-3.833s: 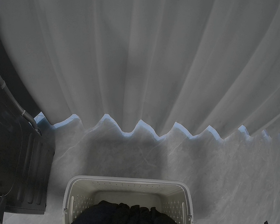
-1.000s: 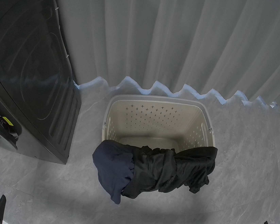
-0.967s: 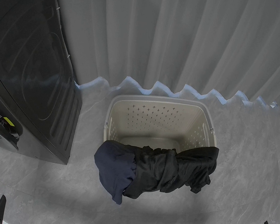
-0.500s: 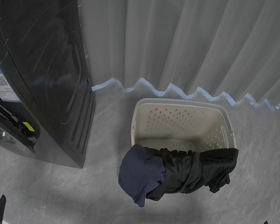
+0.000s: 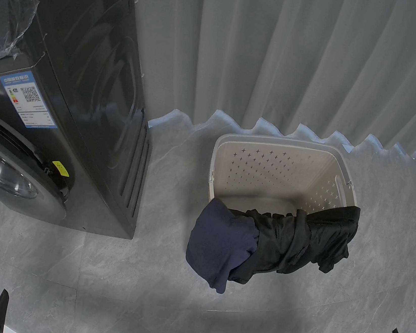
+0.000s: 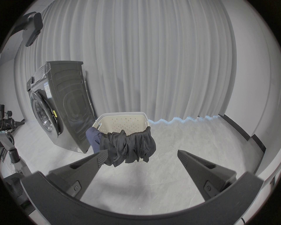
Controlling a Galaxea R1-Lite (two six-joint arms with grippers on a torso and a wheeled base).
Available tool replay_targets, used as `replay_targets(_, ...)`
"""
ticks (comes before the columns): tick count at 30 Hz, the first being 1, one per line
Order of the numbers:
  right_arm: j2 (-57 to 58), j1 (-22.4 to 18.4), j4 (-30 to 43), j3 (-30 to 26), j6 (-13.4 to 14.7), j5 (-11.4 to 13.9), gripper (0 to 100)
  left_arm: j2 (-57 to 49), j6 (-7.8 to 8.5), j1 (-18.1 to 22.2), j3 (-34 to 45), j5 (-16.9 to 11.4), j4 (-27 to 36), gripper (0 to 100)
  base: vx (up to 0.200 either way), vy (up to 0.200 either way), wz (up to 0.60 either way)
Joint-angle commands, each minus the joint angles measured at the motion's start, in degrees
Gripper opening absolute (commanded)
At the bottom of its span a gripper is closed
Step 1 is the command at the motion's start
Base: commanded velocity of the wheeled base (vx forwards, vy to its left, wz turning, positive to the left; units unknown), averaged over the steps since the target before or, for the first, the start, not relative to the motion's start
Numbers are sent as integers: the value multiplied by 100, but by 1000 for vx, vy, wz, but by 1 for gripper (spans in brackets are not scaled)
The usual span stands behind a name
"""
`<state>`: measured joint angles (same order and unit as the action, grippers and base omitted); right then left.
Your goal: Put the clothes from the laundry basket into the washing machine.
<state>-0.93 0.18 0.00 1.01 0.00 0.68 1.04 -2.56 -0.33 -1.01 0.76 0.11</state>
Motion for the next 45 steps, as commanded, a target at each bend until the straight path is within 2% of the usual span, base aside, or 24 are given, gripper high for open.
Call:
replay_targets(1, 93, -1, 0, -92, -9, 2, 100, -68, 1, -2, 92, 4, -2, 100, 0, 0, 0)
replay_targets(29, 93, -1, 0, -92, -9, 2, 100, -68, -25, -2, 92, 4, -2, 100, 0, 193, 0)
replay_targets(41, 93, -1, 0, -92, -9, 2, 100, -68, -16, -2, 92, 4, -2, 100, 0, 0, 0)
replay_targets(45, 93, -1, 0, -92, -9, 2, 100, -68, -16, -2, 92, 4, -2, 100, 0, 200, 0)
